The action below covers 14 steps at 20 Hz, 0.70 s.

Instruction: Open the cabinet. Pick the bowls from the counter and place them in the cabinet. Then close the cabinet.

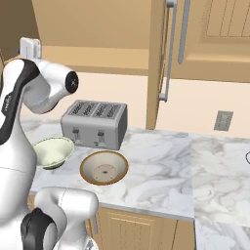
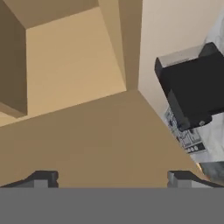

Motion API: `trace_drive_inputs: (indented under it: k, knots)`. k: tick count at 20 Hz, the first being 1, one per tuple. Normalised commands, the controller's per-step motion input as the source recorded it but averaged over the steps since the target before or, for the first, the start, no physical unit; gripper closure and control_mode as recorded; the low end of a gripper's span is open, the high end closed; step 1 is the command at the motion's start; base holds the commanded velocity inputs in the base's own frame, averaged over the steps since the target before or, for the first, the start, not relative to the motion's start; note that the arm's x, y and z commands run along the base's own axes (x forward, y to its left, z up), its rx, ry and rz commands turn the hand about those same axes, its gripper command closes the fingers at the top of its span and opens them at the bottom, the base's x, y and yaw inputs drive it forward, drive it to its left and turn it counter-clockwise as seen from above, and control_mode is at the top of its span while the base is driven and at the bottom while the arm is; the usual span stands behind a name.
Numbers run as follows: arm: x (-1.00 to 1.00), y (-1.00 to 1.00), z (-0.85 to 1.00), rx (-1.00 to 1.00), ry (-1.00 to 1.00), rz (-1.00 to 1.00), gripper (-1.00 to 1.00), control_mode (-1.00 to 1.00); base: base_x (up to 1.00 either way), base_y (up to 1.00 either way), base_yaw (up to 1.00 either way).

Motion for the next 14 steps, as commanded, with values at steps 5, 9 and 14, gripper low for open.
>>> trace_drive_inputs:
  k: [5,9,14]
  knots:
    - [-0.43,0.27,0.00,0.23,0.06,0.15,-1.00,-1.00,0.00,0.00,0.00]
    - [-0.81,0.80,0.00,0.27,0.13,0.14,-1.00,-1.00,0.00,0.00,0.00]
    - [-0.59,1.00,0.00,0.15,0.14,0.09,-1.00,-1.00,0.00,0.00,0.00]
